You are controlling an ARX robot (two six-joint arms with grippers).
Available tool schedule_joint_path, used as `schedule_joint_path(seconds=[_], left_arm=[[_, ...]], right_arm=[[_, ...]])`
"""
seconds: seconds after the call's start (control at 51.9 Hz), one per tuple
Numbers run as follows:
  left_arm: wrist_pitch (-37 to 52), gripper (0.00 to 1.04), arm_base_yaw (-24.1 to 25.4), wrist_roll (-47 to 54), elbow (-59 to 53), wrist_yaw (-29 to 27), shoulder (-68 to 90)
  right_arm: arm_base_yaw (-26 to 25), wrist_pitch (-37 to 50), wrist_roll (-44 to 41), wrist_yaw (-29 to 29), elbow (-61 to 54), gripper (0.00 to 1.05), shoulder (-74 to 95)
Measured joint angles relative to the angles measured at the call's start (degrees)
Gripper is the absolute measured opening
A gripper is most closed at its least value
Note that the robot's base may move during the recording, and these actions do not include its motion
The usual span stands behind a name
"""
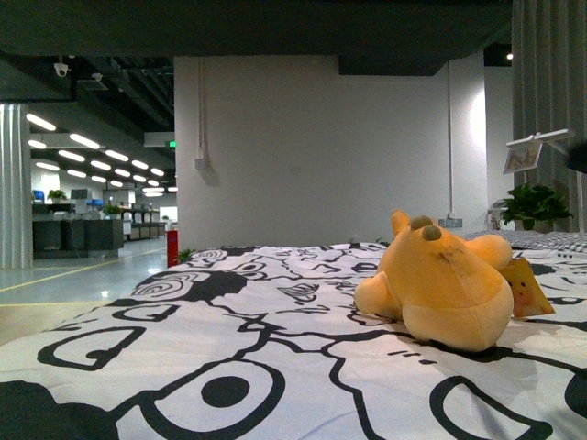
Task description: Put away toys
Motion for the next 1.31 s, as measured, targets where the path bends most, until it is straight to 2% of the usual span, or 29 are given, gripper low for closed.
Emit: schedule_joint_path(seconds=[0.096, 0.193, 0.347, 0.481, 0.77, 1.098, 1.31], left_arm=[[0.0, 0.98, 0.0, 0.0, 0.0, 0.0, 0.0], [0.0, 0.98, 0.0, 0.0, 0.0, 0.0, 0.0], [0.0, 0.98, 0.0, 0.0, 0.0, 0.0, 0.0], [0.0, 0.98, 0.0, 0.0, 0.0, 0.0, 0.0], [0.0, 0.98, 0.0, 0.0, 0.0, 0.0, 0.0], [0.0, 0.98, 0.0, 0.0, 0.0, 0.0, 0.0], [0.0, 0.98, 0.0, 0.0, 0.0, 0.0, 0.0]], right_arm=[[7.5, -0.7, -2.0, 7.0, 12.5, 0.98, 11.5], [12.5, -2.1, -4.6, 11.9, 20.5, 0.98, 19.1], [17.5, -3.4, -8.2, 17.4, 28.5, 0.98, 27.9], [19.9, -4.3, -11.3, 21.5, 32.8, 0.98, 33.8], [19.7, -4.3, -17.1, 28.7, 37.6, 0.98, 42.3], [16.5, -1.6, -20.2, 31.9, 37.6, 0.98, 46.0], [12.2, -0.3, -19.5, 32.6, 35.8, 0.98, 48.0]])
